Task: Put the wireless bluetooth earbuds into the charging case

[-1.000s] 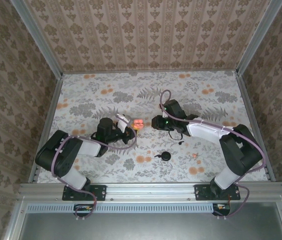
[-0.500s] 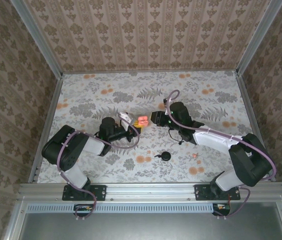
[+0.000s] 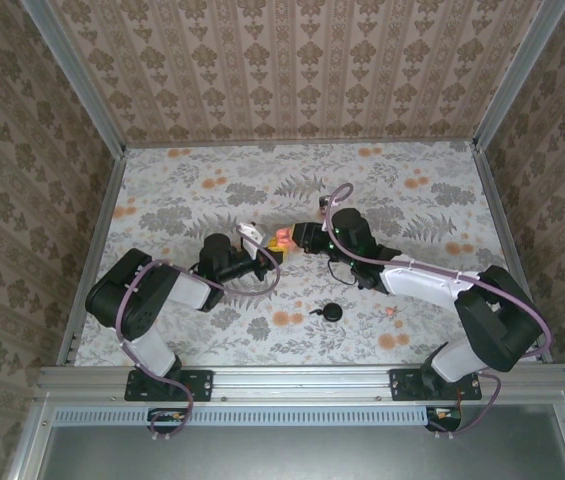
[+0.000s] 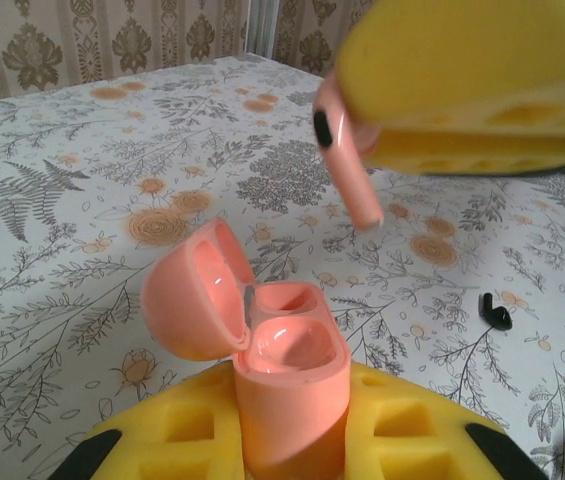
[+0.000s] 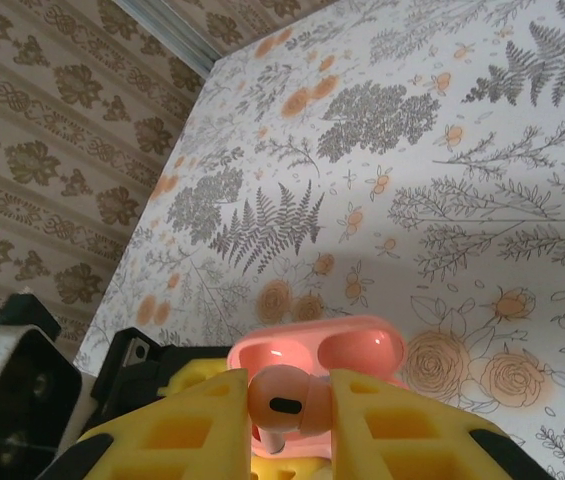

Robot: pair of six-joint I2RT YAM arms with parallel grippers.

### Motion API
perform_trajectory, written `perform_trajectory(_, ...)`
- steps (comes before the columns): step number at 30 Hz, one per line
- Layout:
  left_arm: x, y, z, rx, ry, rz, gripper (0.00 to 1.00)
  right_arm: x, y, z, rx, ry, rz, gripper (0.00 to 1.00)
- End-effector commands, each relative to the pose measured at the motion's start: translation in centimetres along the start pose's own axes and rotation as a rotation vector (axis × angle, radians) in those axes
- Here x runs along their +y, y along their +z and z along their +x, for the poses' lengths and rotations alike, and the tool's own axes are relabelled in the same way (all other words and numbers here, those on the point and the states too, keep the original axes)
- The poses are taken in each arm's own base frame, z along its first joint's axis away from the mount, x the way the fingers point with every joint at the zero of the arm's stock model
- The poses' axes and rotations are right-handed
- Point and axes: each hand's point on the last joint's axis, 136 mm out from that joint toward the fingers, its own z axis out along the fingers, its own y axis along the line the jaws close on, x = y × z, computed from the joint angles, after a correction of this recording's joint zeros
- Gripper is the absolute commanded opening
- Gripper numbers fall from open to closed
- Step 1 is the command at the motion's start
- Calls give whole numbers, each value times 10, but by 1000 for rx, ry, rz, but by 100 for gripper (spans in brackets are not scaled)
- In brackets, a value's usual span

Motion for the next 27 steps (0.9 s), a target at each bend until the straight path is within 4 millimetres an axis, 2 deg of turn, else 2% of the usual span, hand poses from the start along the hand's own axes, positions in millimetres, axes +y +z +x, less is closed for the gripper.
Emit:
perform_trajectory(1,0,5,-21,-72,12,4,14,11,6,-10,-42,-4,-22,25)
perform_trajectory(8,-1,5,-23,-82,5,10,14,14,11,-10,-41,2,-32,25)
perform_trajectory(18,-2,6,-23,-79,1,17,14,22,9,-22,-81,-17,-46,25)
perform_trajectory(27,-4,8,-27,-87,-10,30,14,18,18,-16,-63,-10,-42,25)
